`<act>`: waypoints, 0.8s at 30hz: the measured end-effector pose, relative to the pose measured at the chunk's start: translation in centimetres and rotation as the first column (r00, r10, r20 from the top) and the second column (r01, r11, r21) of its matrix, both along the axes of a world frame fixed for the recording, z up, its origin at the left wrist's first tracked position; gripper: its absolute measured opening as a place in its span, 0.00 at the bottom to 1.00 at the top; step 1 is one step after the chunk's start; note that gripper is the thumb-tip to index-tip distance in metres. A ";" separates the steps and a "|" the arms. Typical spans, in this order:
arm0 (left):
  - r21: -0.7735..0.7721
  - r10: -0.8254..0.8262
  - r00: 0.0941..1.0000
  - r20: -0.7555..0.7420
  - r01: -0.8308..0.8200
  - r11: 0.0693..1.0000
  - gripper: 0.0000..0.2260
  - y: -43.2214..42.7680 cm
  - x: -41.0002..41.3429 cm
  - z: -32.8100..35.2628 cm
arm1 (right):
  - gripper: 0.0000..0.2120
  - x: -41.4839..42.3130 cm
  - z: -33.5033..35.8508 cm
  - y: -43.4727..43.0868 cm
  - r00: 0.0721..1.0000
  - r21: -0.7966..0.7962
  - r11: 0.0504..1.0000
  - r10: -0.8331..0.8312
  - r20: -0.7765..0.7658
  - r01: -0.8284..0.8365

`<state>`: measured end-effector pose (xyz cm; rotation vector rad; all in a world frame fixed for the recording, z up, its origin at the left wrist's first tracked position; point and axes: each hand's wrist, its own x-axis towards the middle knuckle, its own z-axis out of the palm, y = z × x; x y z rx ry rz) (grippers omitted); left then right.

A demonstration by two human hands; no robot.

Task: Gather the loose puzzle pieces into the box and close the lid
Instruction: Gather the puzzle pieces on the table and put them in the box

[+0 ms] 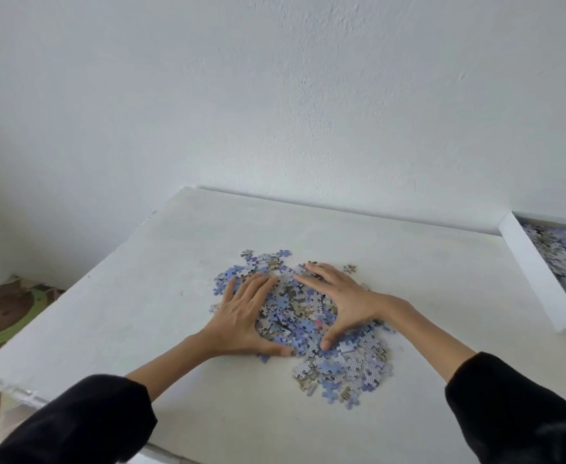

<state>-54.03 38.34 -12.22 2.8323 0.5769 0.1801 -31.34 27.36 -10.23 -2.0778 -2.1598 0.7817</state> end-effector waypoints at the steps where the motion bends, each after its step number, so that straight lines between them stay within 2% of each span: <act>1: 0.007 0.001 1.000 0.026 -0.001 1.000 0.56 0.1 0.3 0.0 | 0.57 0.0 -0.2 -0.1 1.000 0.038 0.999 -0.006 0.000 0.006; 5: -0.008 0.007 0.998 0.056 -0.007 1.000 0.57 0.7 1.4 0.2 | 0.53 0.3 -1.0 -0.6 0.998 0.205 0.977 -0.059 -0.017 0.061; 8: -0.012 -0.005 0.999 0.044 0.006 1.000 0.56 1.0 1.7 -0.1 | 0.44 0.2 -1.6 -0.7 0.992 0.317 0.941 -0.106 -0.065 0.121; 12: -0.015 -0.020 0.997 0.079 0.021 1.000 0.53 1.3 1.6 -0.1 | 0.30 -0.2 -1.8 -0.9 0.989 0.385 0.913 -0.099 -0.111 0.135; 15: -0.032 -0.022 0.995 0.100 0.026 0.999 0.48 1.3 1.9 0.2 | 0.24 -0.6 -1.8 -1.0 0.989 0.401 0.907 -0.098 -0.107 0.133; 17: -0.043 -0.015 0.992 0.125 0.020 0.999 0.43 1.3 2.1 0.4 | 0.23 -0.7 -1.7 -1.0 0.987 0.393 0.908 -0.108 -0.115 0.145; 19: -0.047 -0.009 0.988 0.155 0.016 0.999 0.40 1.3 2.1 0.5 | 0.30 -0.8 -1.6 -0.9 0.988 0.376 0.915 -0.120 -0.098 0.148; 22: -0.067 -0.021 0.982 0.189 0.034 0.997 0.36 1.1 2.1 0.5 | 0.38 -0.8 -1.6 -0.9 0.995 0.390 0.918 -0.091 0.028 0.073; 24: -0.072 -0.052 0.983 0.175 0.065 0.995 0.36 1.0 2.0 0.6 | 0.39 -0.9 -1.3 -0.8 0.997 0.363 0.929 -0.073 -0.009 0.072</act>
